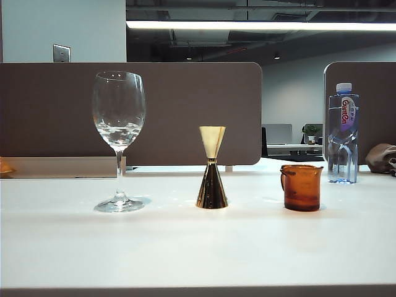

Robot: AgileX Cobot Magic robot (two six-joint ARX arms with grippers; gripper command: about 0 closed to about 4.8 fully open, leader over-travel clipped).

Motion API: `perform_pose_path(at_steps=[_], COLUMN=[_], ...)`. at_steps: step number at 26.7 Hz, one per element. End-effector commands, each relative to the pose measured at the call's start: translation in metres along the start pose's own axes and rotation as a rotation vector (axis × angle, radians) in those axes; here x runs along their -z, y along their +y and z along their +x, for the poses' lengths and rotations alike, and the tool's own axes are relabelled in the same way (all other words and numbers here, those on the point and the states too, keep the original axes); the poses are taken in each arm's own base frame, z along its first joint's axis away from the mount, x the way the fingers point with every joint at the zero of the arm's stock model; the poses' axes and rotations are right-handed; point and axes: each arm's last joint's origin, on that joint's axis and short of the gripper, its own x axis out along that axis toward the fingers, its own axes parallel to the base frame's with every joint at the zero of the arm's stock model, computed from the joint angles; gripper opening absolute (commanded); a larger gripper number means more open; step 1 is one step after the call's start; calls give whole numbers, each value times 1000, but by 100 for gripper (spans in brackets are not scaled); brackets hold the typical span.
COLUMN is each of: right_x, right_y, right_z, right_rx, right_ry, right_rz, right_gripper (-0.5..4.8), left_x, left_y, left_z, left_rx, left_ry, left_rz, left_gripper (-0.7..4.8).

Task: Pick up the small amber measuring cup and pour the water in it into the jigger, then pick up the jigger and pour the water in it into the wine glass.

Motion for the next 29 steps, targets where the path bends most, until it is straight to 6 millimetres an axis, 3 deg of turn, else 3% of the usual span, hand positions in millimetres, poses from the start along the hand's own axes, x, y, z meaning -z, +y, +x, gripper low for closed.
perform_pose_path(at_steps=[1,6,13,16,22,29], right_x=[6,40,112,138,165,177], right_y=[-9,-18,-21,-24,-33,-39], right_z=[30,75,129,146,180,198], right_rx=[18,-56,-66,-40,-39,-35], right_ry=[-117,-163,-249,-245,-138,-91], right_rz=[-63,-90,-134,-137,-121,-73], right_gripper=[-1,-1,3,55,56,87], left_x=[-2,-2,-2,-2,-2,-2], left_y=[0,0,0,-1,-1,-1], left_z=[0,0,-1,0,0,0], left_rx=[0,1,1,4,1,1], left_ry=[-12,-12,-12,-13,-12,-12], left_rz=[9,8,9,9,9,8], left_gripper=[-2,-2,-2,-2,-2,-2])
